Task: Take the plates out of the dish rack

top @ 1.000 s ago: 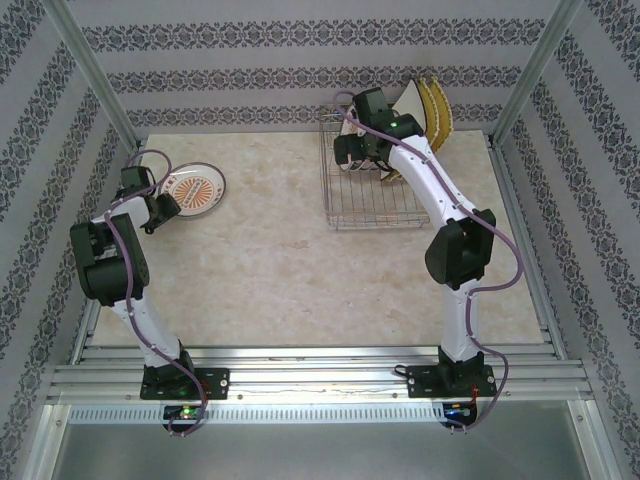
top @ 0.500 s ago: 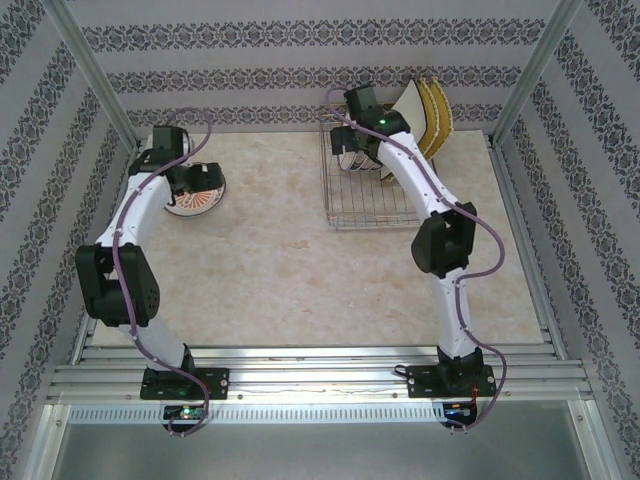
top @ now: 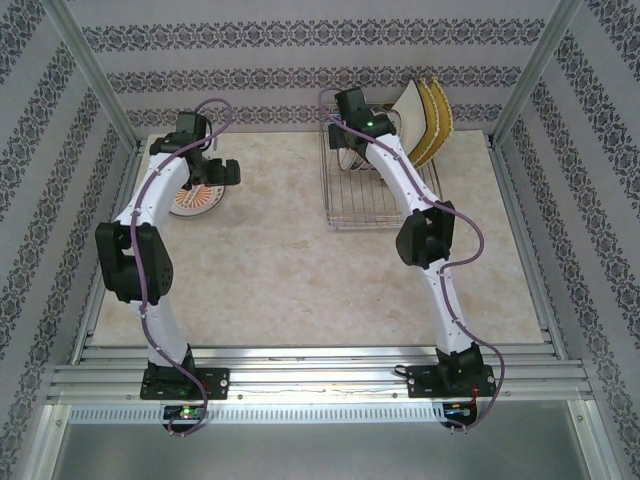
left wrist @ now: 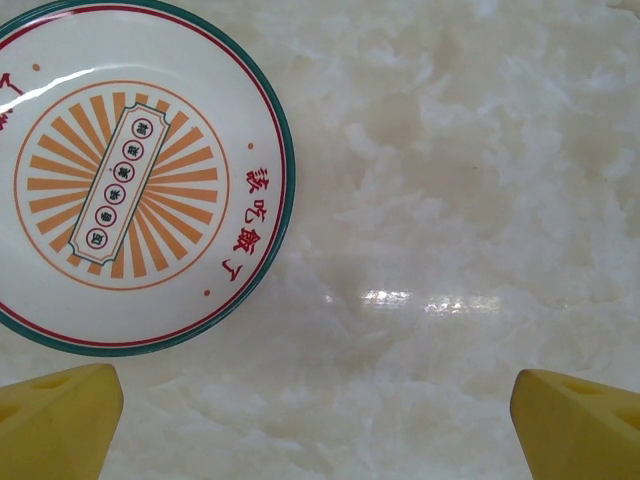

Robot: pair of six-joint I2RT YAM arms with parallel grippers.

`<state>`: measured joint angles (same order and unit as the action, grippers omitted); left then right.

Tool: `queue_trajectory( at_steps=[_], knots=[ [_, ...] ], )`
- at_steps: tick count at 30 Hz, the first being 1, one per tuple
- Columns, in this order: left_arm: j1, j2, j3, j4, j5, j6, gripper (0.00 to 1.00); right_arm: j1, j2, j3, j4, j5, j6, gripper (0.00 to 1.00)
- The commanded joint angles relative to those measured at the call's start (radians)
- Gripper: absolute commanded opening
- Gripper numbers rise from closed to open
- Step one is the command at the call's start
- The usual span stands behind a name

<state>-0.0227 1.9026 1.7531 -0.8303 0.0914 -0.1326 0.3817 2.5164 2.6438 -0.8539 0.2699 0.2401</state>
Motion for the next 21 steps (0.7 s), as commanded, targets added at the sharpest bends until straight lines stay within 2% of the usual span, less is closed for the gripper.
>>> queue_trajectory(
  at_steps=[1, 14, 21],
  knots=[
    [-0.009, 0.025, 0.037, -0.061, -0.028, 0.025, 1.00, -0.006, 0.042, 0.060, 0.023, 0.036, 0.026, 0.77],
    [-0.019, 0.027, 0.057, -0.091, -0.051, 0.040, 1.00, -0.008, 0.091, 0.084, 0.076, 0.094, 0.079, 0.57],
    [-0.020, 0.025, 0.046, -0.084, -0.033, 0.047, 1.00, -0.002, 0.103, 0.096, 0.082, 0.097, 0.098, 0.37]
  ],
)
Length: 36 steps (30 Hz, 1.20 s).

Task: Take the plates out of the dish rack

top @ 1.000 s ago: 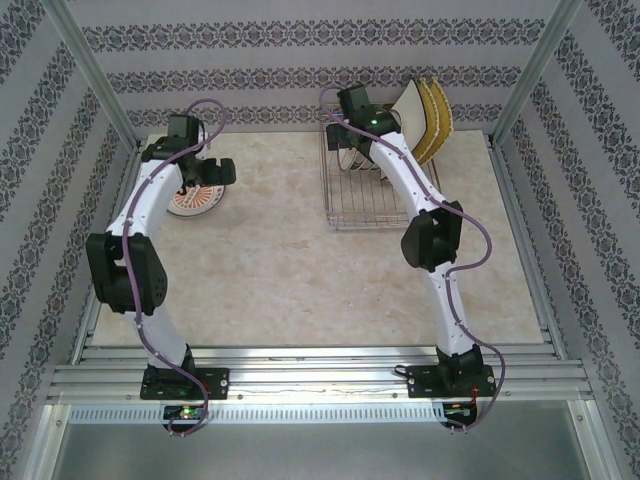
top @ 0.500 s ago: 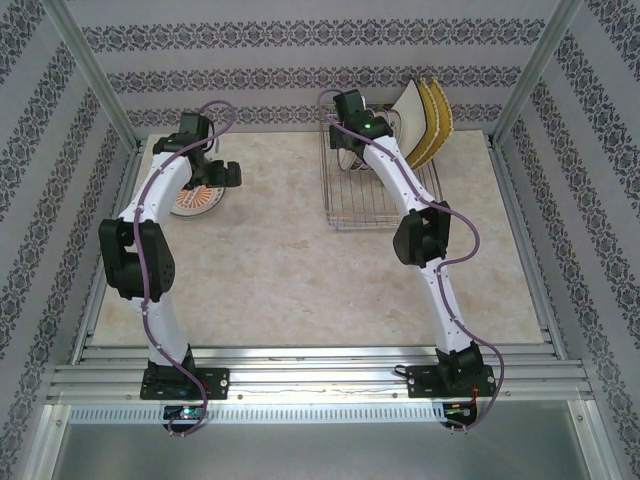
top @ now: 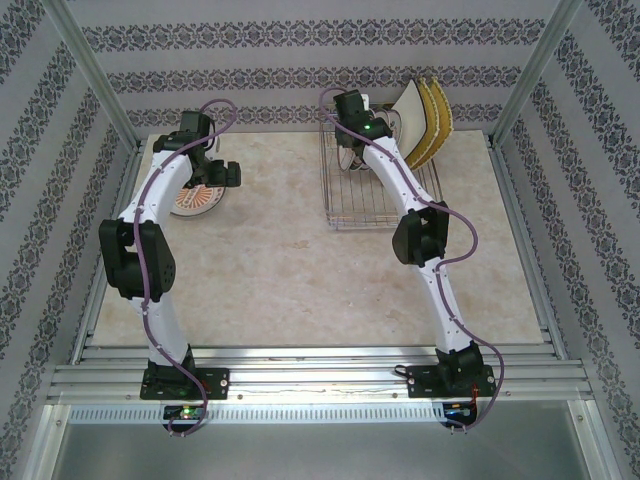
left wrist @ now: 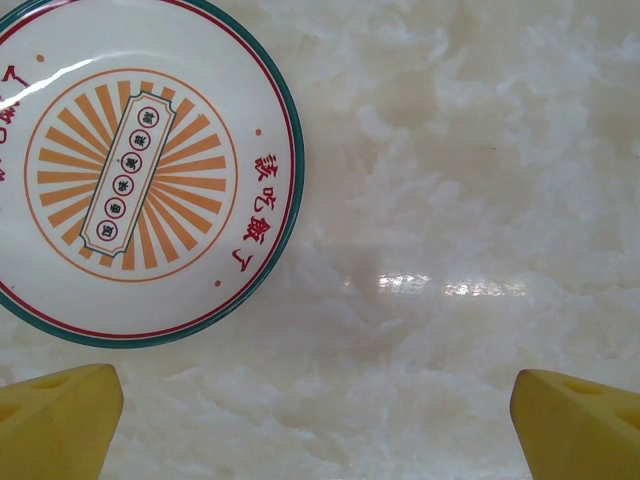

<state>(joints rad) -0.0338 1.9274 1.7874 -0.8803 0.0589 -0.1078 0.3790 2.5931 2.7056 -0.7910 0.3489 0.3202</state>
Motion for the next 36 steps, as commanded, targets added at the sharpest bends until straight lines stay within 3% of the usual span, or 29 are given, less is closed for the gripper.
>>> queue_trajectory(
  at_steps=[1, 17, 36],
  knots=[
    [-0.008, 0.003, 0.016, -0.038, 0.001, 0.023, 1.00, 0.001, 0.027, 0.033, 0.022, 0.010, 0.022, 0.36],
    [-0.005, 0.007, -0.004, -0.030, -0.021, 0.027, 1.00, 0.013, -0.011, 0.024, 0.039, 0.002, 0.033, 0.00],
    [-0.015, -0.021, -0.023, -0.033, -0.020, 0.010, 1.00, 0.020, -0.186, 0.010, -0.012, 0.039, -0.002, 0.00]
  ],
)
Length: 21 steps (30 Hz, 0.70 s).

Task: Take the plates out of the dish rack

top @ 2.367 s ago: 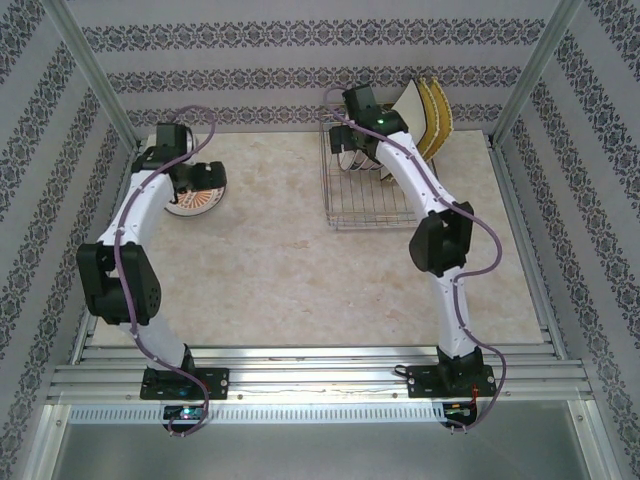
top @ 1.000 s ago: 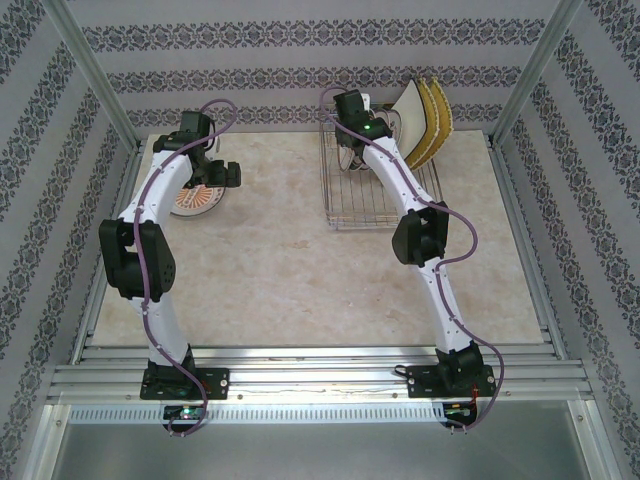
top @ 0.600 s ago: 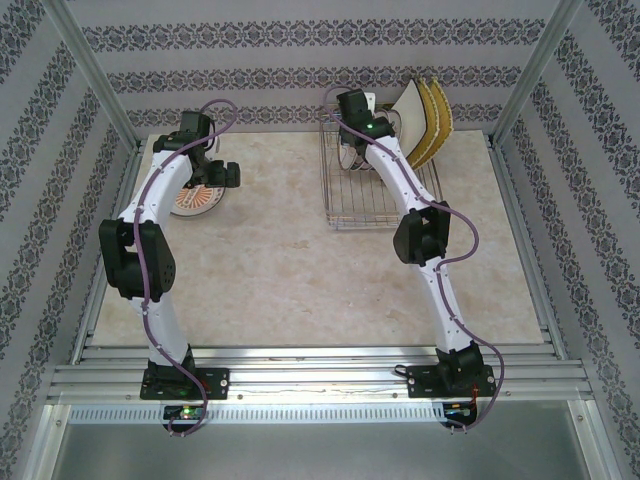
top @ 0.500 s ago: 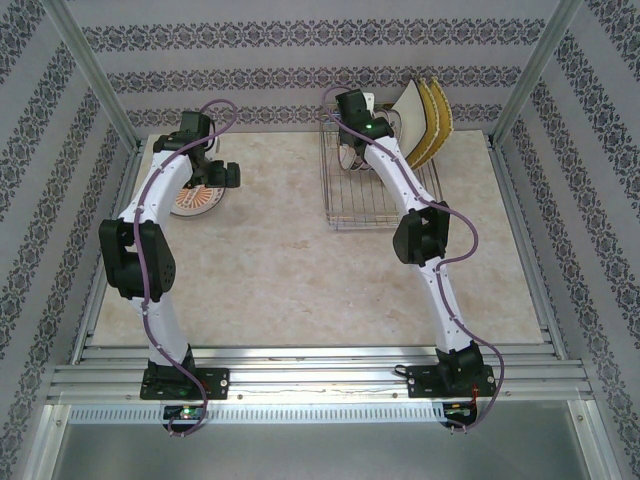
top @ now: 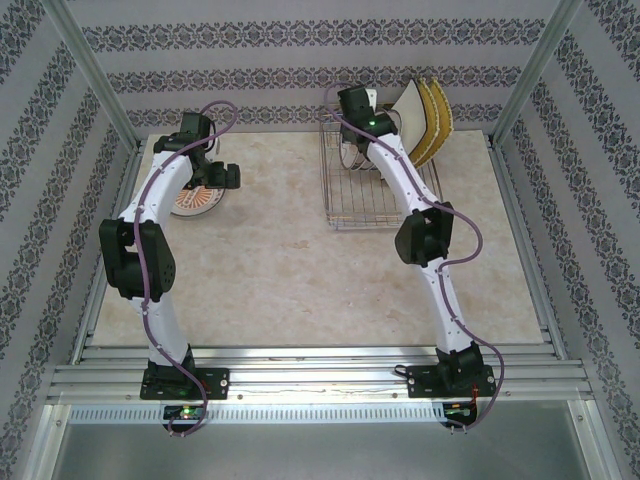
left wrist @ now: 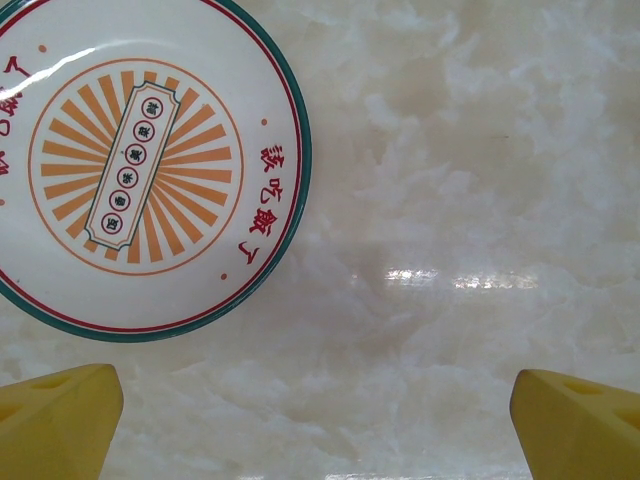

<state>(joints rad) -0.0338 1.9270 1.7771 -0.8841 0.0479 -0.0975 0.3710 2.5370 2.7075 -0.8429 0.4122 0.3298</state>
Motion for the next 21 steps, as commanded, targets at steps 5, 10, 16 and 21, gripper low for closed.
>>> queue_trajectory(
  at_steps=[5, 10, 16, 21],
  knots=[
    [-0.023, -0.020, -0.011, -0.026, -0.009, -0.002, 1.00, 0.033, -0.175, 0.006, 0.024, -0.014, -0.024, 0.00],
    [-0.026, -0.015, -0.001, -0.033, -0.013, -0.004, 1.00, 0.037, -0.222, 0.003, -0.001, -0.005, -0.039, 0.00],
    [-0.031, -0.012, 0.010, -0.036, -0.011, -0.007, 1.00, 0.045, -0.288, -0.040, -0.016, -0.021, -0.061, 0.00],
    [-0.038, -0.008, 0.015, -0.042, -0.017, -0.008, 1.00, 0.045, -0.372, -0.166, 0.009, -0.102, -0.053, 0.00]
  ],
)
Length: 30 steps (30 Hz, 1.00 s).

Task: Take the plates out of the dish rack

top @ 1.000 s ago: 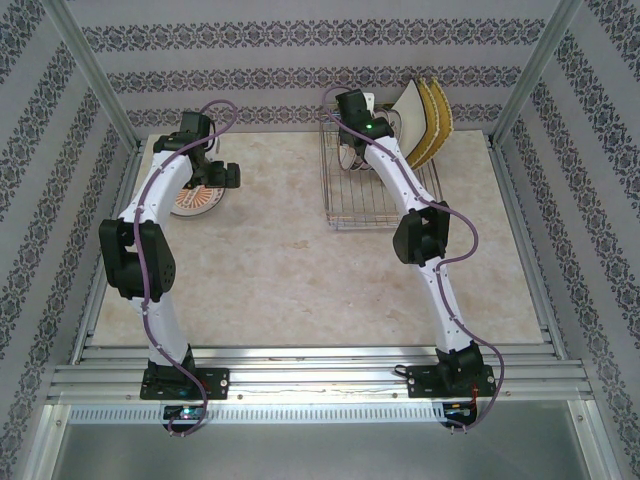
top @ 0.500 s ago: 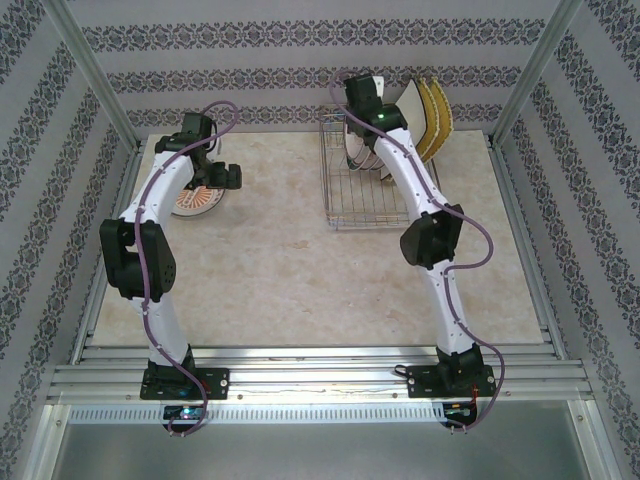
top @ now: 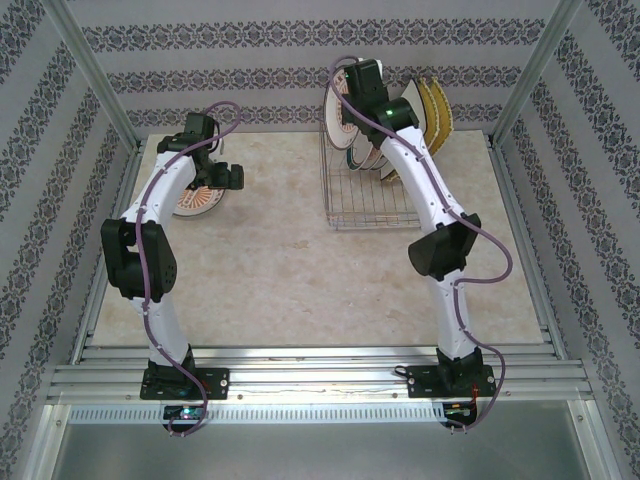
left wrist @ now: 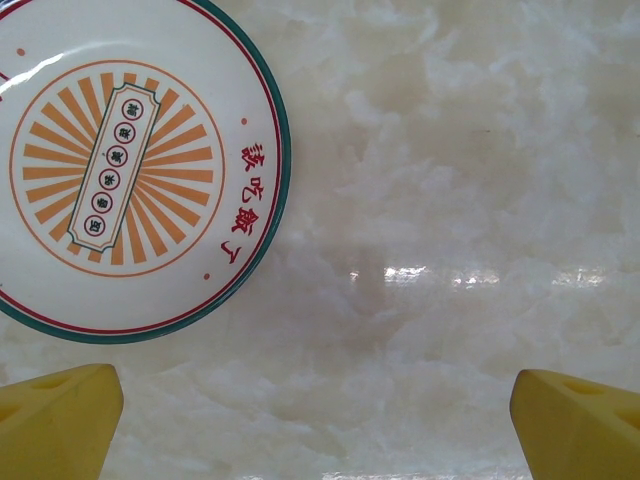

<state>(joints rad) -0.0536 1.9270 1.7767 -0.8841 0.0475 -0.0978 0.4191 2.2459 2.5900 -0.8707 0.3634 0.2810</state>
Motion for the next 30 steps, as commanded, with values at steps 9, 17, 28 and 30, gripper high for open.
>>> queue_trajectory(
  at_steps=[9, 17, 28, 30],
  knots=[
    [-0.025, -0.011, 0.023, -0.048, -0.021, -0.008, 1.00, -0.077, -0.359, -0.616, 0.356, -0.617, 0.150, 0.00],
    [-0.032, -0.015, 0.026, -0.054, -0.029, -0.005, 1.00, -0.159, -0.463, -1.030, 0.782, -0.962, 0.391, 0.00],
    [-0.037, -0.105, -0.053, 0.035, 0.014, -0.009, 1.00, -0.174, -0.467, -1.201, 0.919, -1.004, 0.443, 0.00],
    [-0.035, -0.166, -0.113, 0.122, 0.095, -0.026, 1.00, -0.174, -0.463, -1.207, 0.927, -1.007, 0.446, 0.00]
  ],
)
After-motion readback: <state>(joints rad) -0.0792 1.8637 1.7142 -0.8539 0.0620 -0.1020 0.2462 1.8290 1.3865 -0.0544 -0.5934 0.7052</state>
